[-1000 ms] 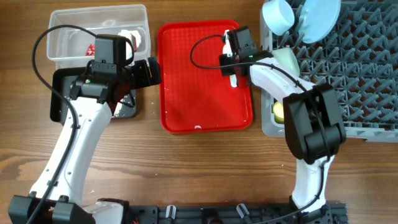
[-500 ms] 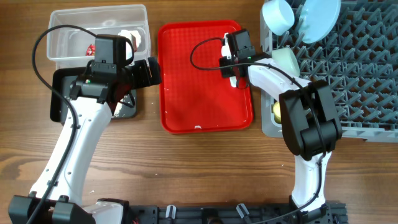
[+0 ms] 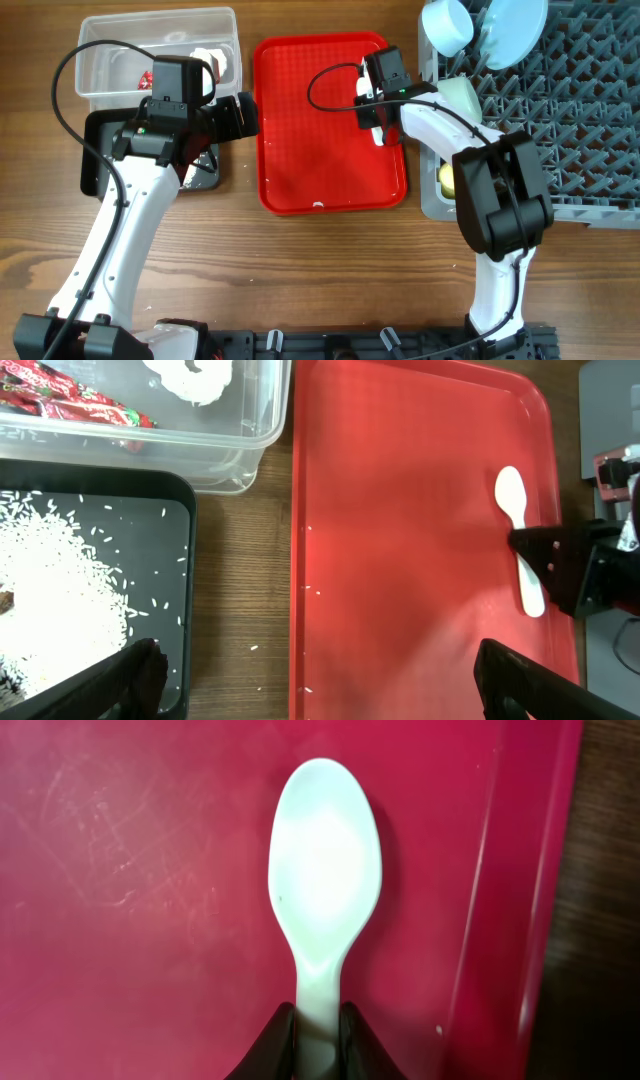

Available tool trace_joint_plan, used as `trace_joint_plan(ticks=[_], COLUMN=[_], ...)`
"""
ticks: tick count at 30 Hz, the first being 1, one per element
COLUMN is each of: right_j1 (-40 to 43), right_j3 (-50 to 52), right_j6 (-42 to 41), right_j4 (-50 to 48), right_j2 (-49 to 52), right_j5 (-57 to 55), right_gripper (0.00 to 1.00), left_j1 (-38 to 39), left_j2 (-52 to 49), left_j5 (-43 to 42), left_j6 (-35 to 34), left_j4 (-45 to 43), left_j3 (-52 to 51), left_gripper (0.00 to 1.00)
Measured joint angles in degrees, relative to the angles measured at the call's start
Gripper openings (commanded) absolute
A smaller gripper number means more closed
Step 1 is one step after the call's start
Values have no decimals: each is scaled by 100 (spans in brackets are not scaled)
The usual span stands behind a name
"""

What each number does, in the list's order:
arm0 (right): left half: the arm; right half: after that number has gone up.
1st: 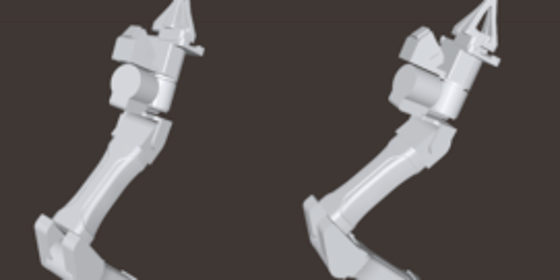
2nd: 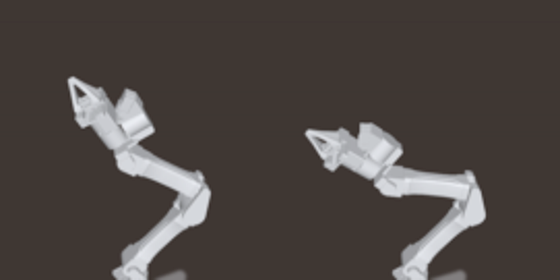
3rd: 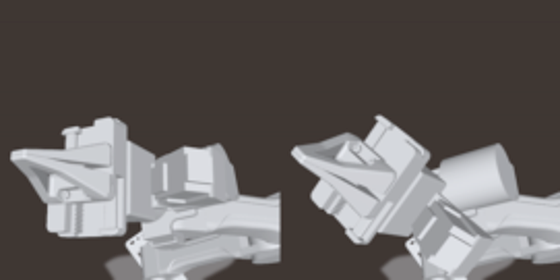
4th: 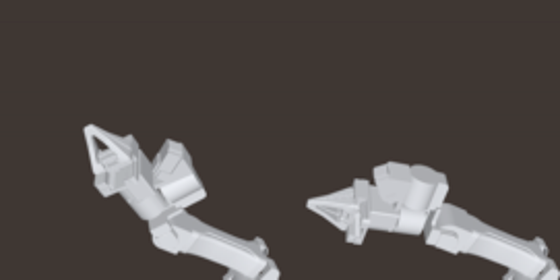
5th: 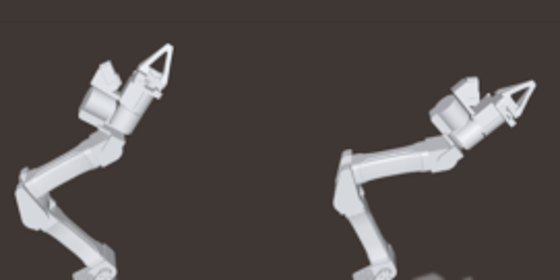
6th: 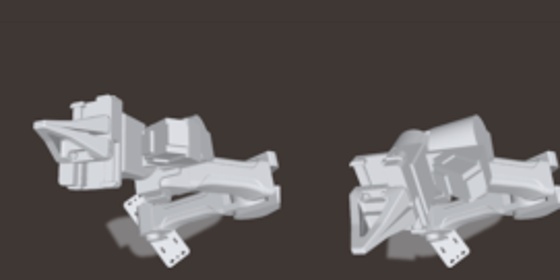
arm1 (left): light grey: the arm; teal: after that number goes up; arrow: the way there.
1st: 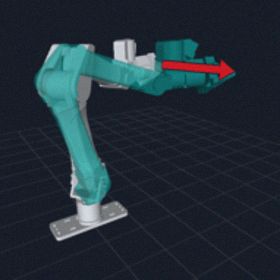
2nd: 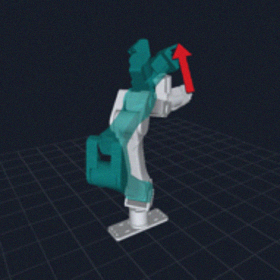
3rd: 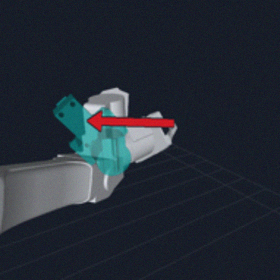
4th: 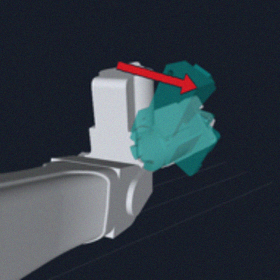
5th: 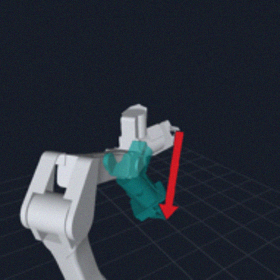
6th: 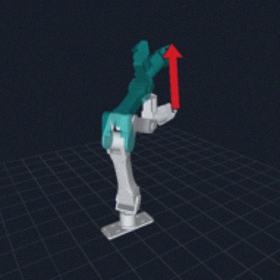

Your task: Sort waste into correct bins and load items into the dishwasher rack

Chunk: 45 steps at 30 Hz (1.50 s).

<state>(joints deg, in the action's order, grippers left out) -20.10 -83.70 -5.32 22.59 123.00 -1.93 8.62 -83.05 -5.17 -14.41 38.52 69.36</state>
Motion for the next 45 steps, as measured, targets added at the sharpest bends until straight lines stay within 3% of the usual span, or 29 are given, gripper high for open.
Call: trace_joint_plan(ticks=[7,13,16,24,34,45], right_j1=[0,0,0,0,0,0], right_j3=[0,0,0,0,-2,-129], right_j6=[-68,-195,-280,-433,-601,-599], right_j4=[164,90,50,59,330,-588], right_j2=[-719,-1276,-1180,-122,0,317], right_j5=[175,234,229,181,-26,-339], right_gripper=[8,30,34,34,34,35], left_j1=[0,0,0,0,0,0], left_j2=[0,0,0,0,0,0], left_j5=[0,0,0,0,0,0], left_j6=[0,2,2,0,0,0], left_j4=[0,0,0,0,0,0], left_j3=[0,0,0,0,0,0], left_gripper=[100,100,100,100,100,100])
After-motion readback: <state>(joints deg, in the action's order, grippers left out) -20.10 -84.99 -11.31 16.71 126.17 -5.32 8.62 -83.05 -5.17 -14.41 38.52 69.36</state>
